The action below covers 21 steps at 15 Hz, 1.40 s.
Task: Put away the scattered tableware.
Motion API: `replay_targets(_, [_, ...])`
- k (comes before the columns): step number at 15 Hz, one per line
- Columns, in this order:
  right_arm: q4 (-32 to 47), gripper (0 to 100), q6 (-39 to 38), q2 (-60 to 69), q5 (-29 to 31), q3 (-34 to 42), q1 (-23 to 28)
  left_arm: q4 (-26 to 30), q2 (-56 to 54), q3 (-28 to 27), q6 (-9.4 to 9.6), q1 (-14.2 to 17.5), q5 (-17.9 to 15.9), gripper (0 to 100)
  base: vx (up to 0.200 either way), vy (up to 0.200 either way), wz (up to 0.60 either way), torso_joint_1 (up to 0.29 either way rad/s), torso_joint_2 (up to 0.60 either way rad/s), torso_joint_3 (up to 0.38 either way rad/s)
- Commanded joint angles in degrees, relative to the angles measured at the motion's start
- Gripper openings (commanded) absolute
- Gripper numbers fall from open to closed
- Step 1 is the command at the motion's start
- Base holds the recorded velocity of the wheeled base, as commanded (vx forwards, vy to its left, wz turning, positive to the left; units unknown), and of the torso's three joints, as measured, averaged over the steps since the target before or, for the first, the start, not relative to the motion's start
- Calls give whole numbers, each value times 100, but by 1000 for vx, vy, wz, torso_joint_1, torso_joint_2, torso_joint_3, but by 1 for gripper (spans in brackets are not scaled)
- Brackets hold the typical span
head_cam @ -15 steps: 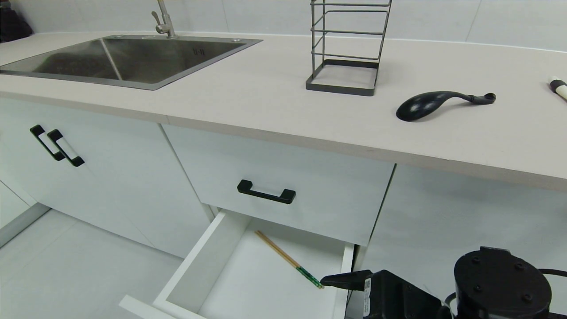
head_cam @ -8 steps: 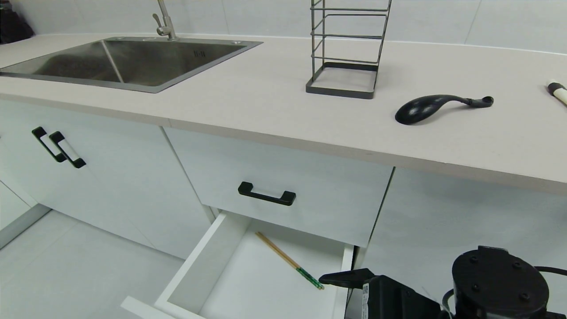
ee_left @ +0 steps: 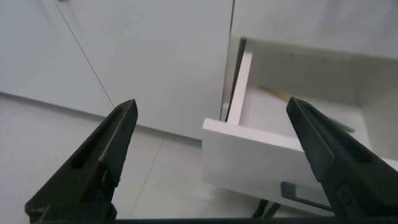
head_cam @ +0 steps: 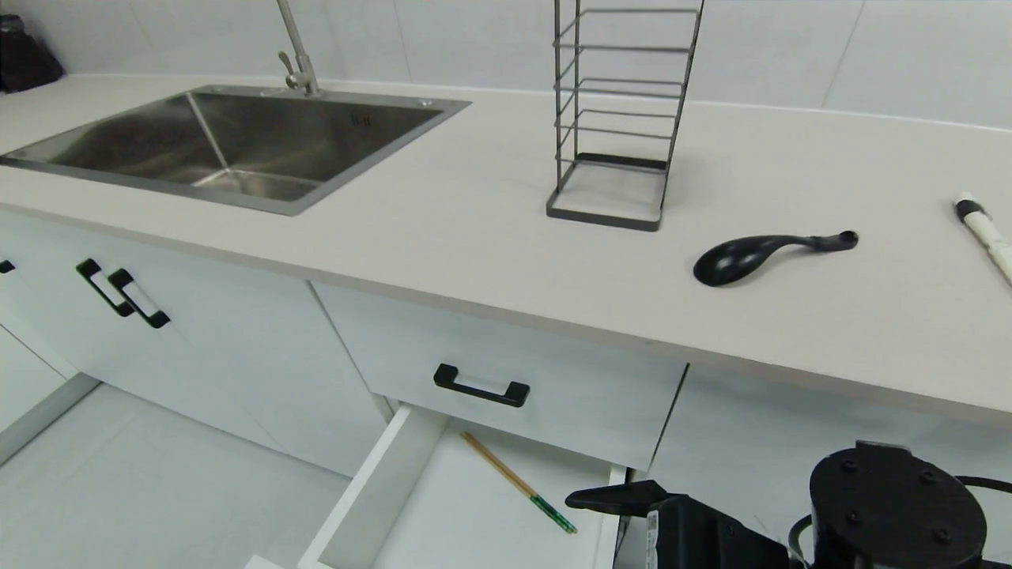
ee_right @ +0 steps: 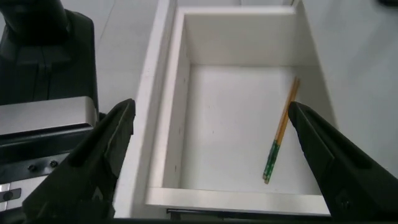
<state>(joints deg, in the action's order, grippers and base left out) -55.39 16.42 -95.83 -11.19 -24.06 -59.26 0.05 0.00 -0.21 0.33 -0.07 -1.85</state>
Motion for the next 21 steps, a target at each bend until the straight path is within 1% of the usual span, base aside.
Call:
replay_targets(1, [11, 100, 1, -6, 3, 33, -16, 4, 0, 3, 2, -1, 1, 100, 0, 0, 0, 178, -554, -183])
replay_targets(4, [11, 100, 1, -15, 12, 25, -60, 4, 0, 3, 2, -1, 1, 100, 0, 0, 0, 237, -482, -207])
replay_targets(8, [11, 100, 1, -6, 12, 25, -60, 4, 0, 3, 2, -1, 1, 100, 0, 0, 0, 139, -477, -218])
replay_targets(11, [20, 100, 1, -15, 12, 16, -60, 4, 0, 3, 2, -1, 1, 100, 0, 0, 0, 393, -483, -233])
replay_targets(21, [55, 100, -34, -199, 12, -169, 72, 4, 0, 3, 2, -1, 1, 100, 0, 0, 0, 288, -531, -256])
